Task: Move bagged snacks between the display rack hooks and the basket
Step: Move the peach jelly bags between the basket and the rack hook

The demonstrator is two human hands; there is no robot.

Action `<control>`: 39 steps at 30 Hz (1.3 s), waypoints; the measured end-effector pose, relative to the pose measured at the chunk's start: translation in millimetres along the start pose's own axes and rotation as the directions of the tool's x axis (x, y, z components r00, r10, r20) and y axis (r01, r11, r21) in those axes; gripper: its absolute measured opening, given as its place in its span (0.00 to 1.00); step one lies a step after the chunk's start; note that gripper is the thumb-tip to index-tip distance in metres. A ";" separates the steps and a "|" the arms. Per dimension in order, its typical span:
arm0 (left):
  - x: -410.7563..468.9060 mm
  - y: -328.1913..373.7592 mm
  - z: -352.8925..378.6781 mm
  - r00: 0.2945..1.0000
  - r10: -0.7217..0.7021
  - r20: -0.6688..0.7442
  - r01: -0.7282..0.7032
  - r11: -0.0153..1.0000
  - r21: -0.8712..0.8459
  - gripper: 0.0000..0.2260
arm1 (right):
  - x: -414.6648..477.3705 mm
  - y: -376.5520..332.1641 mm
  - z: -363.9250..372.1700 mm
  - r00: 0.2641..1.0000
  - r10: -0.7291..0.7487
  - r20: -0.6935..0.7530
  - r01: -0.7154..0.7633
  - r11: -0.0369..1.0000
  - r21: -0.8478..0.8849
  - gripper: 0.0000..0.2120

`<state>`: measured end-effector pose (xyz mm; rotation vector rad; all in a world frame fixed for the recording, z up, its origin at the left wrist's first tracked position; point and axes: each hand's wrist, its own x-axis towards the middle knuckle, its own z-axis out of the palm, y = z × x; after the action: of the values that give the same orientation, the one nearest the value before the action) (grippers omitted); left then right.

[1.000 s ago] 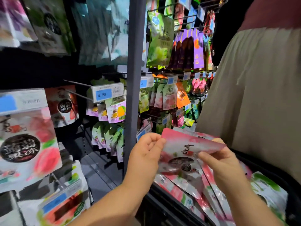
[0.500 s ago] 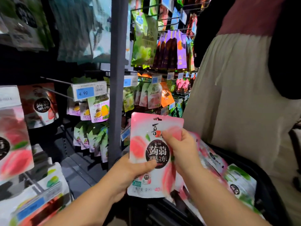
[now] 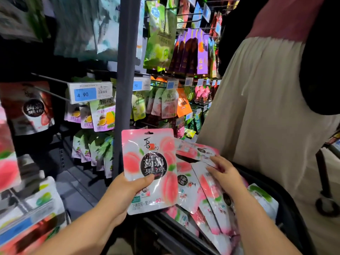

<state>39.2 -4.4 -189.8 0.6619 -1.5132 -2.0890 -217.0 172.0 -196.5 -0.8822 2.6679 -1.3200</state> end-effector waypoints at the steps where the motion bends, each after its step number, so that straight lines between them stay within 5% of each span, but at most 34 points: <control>1: 1.2 -1.4 0.2 1.000 0.002 -0.010 -0.002 1.000 0.000 0.17 | 0.3 -0.9 0.2 1.000 0.001 0.009 -0.001 0.999 0.034 0.21; 5: 3.5 -3.8 1.2 0.999 0.004 -0.037 -0.004 1.000 -0.005 0.09 | 0.7 -5.0 2.2 0.999 0.030 0.024 -0.033 0.991 0.127 0.19; 11: 2.6 -5.4 2.7 0.999 0.021 -0.050 -0.021 1.000 -0.002 0.09 | 5.3 1.3 4.1 0.991 -0.103 -0.083 0.096 0.992 -0.079 0.12; 15: 1.8 -3.8 4.7 0.994 0.081 -0.078 -0.079 0.997 0.028 0.10 | 3.9 -0.4 10.3 0.906 -0.384 -0.180 0.332 0.906 -0.261 0.07; 18: 4.5 -3.3 2.5 0.987 0.120 -0.108 -0.114 0.991 0.064 0.15 | -2.0 -19.3 13.0 0.814 -0.489 -0.313 0.432 0.870 -0.237 0.14; 22: 10.0 -1.5 -2.9 0.968 0.155 -0.199 -0.140 0.986 0.086 0.15 | -16.2 -54.3 11.1 0.693 -0.514 -0.505 0.525 0.840 -0.136 0.05; 27: 13.7 5.9 -12.5 0.942 0.199 -0.271 -0.166 0.976 0.140 0.19 | -27.1 -77.9 -2.0 0.657 -0.489 -0.574 0.510 0.849 -0.140 0.06; 30: 12.5 15.5 -18.2 0.917 0.255 -0.308 -0.185 0.953 0.238 0.22 | -27.8 -98.5 -17.1 0.667 -0.538 -0.515 0.507 0.835 -0.215 0.12; 33: 11.1 27.1 -22.2 0.901 0.296 -0.318 -0.211 0.938 0.276 0.13 | -28.5 -129.6 -32.8 0.700 -0.601 -0.386 0.490 0.797 -0.352 0.13; 39: -5.8 55.7 -20.7 0.921 0.347 -0.179 -0.242 0.867 0.435 0.08 | -34.6 -181.5 -42.9 0.675 -0.722 -0.153 0.635 0.674 -0.378 0.10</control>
<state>62.0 -31.4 -141.7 0.7516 -1.7844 -1.4117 -114.0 133.8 -41.9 -2.0634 2.9180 -1.2115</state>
